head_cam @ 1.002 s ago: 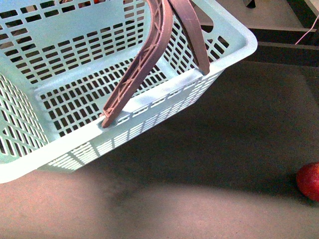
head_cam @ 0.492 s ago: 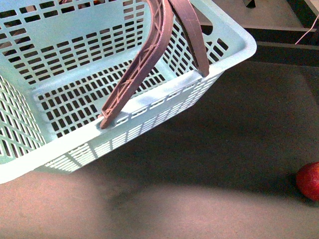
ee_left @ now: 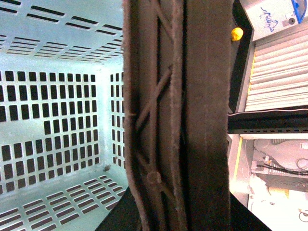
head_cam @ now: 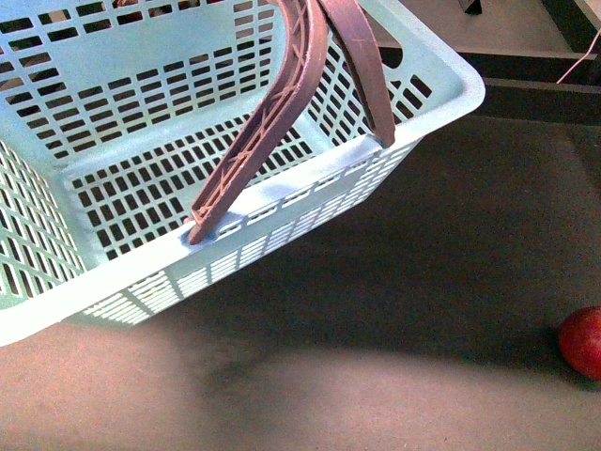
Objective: Pick apple with right arm and hold basket with left
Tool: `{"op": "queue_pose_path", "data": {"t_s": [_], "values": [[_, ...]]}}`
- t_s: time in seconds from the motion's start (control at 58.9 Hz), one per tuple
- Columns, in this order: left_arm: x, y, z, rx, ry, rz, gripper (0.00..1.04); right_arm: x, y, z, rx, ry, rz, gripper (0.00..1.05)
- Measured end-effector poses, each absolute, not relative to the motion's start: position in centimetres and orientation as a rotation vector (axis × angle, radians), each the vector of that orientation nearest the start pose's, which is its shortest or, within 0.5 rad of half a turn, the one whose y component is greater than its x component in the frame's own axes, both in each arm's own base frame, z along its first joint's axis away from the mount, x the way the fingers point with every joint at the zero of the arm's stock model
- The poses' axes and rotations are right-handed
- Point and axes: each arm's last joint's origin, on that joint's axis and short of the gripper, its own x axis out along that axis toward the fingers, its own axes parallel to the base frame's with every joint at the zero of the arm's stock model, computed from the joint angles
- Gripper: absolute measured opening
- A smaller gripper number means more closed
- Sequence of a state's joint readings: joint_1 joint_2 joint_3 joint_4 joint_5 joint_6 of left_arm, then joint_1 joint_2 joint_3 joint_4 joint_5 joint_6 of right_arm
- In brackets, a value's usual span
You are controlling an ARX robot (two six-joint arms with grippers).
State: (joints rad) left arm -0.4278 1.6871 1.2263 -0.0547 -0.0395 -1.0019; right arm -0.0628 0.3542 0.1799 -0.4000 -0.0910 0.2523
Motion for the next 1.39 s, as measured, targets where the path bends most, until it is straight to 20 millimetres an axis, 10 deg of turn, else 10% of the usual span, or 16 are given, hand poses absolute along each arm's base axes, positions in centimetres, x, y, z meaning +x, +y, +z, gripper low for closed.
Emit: {"op": "queue_pose_path", "data": {"t_s": [0.594, 0.9, 1.392], "values": [[34.8, -15.6, 26.2, -0.844, 0.643, -0.089, 0.16, 19.5, -3.0, 14.3, 0.230, 0.614, -0.092, 0.96], [34.8, -15.6, 26.2, -0.844, 0.644, -0.090, 0.16, 25.9, -6.2, 8.7, 0.099, 0.725, -0.131, 0.96], [34.8, -15.6, 26.2, -0.844, 0.643, -0.090, 0.16, 30.0, -8.6, 1.8, 0.060, 0.915, -0.178, 0.96]]}}
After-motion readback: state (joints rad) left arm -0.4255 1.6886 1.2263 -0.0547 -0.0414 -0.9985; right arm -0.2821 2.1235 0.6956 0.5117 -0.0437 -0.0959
